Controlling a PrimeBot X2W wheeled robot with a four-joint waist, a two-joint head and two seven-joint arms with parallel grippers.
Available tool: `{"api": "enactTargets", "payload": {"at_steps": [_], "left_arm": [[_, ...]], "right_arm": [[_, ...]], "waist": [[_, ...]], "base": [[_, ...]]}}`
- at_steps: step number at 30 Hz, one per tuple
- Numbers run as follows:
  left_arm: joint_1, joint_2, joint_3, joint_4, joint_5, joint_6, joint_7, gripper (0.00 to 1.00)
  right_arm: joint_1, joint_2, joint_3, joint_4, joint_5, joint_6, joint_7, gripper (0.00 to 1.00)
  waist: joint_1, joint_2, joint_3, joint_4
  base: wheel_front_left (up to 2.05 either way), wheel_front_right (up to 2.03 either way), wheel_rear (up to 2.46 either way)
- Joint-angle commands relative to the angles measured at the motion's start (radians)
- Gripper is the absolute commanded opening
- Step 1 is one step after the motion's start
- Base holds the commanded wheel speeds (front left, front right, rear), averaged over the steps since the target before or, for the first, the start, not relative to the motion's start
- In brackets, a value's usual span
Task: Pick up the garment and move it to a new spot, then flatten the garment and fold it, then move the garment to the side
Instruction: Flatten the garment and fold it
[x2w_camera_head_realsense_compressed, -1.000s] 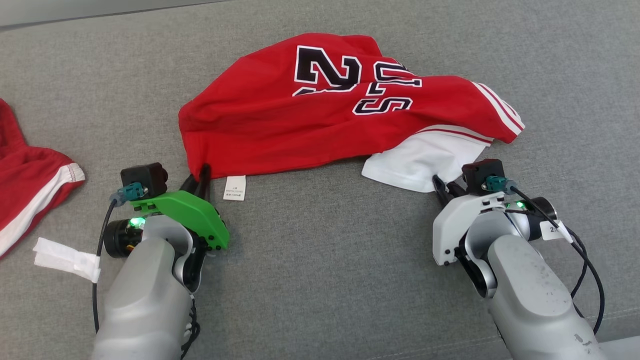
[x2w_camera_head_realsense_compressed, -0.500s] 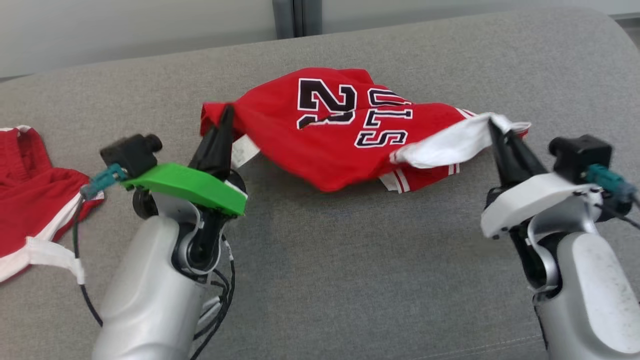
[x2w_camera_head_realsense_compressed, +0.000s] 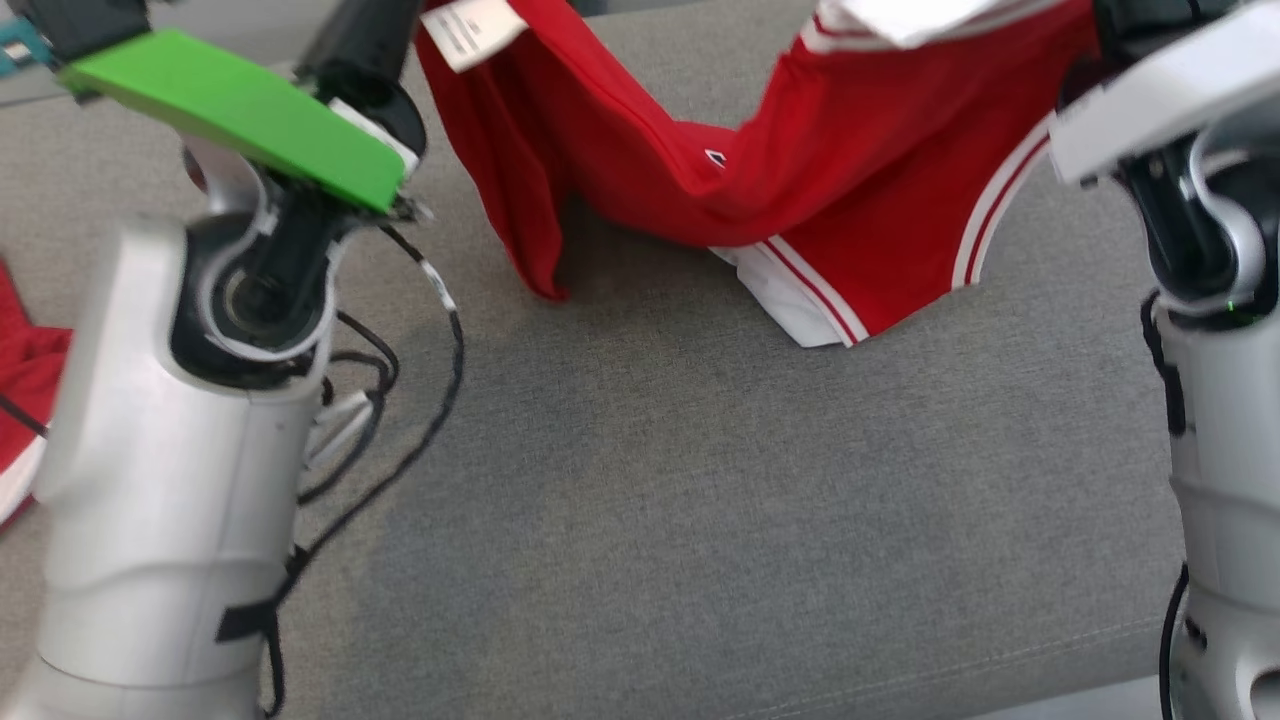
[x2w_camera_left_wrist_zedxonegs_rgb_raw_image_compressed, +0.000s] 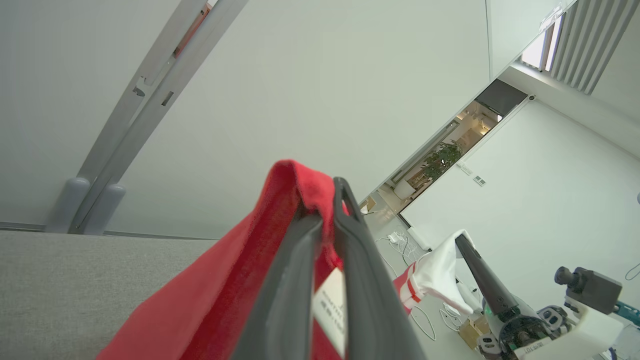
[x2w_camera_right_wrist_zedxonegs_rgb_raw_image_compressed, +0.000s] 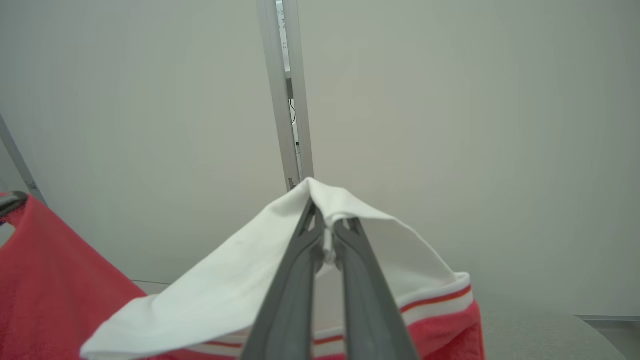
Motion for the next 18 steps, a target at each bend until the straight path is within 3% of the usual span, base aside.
{"api": "enactTargets", "payload": {"at_steps": [1, 5, 10, 14, 18], "left_arm": [[-0.06, 0.029, 0.007, 0.009, 0.027, -0.013, -0.006, 0.0], [-0.206, 0.053, 0.019, 0.109, 0.083, -0.047, -0.043, 0.0], [-0.401, 0.079, 0.009, 0.264, 0.21, -0.096, -0.202, 0.0], [-0.535, 0.061, 0.051, 0.328, 0.239, -0.118, -0.374, 0.0], [-0.607, 0.073, 0.057, 0.32, 0.223, -0.13, -0.473, 0.0]], "right_arm": [[-0.069, -0.002, 0.019, 0.044, 0.022, 0.0, 0.003, 0.0], [-0.3, -0.024, 0.093, 0.267, 0.021, 0.0, -0.058, 0.0], [-0.566, 0.007, 0.055, 0.517, -0.051, 0.0, -0.317, 0.0], [-0.72, 0.038, -0.017, 0.627, -0.102, 0.0, -0.526, 0.0], [-0.822, 0.044, -0.052, 0.624, -0.149, 0.0, -0.576, 0.0]], "waist": [[0.0, 0.0, 0.127, -0.032], [0.0, 0.0, 0.224, -0.046], [0.0, 0.0, 0.276, -0.03], [0.0, 0.0, 0.277, -0.02], [0.0, 0.0, 0.277, -0.013]], "base": [[0.0, 0.0, 0.0], [0.0, 0.0, 0.0], [0.0, 0.0, 0.0], [0.0, 0.0, 0.0], [0.0, 0.0, 0.0]]}}
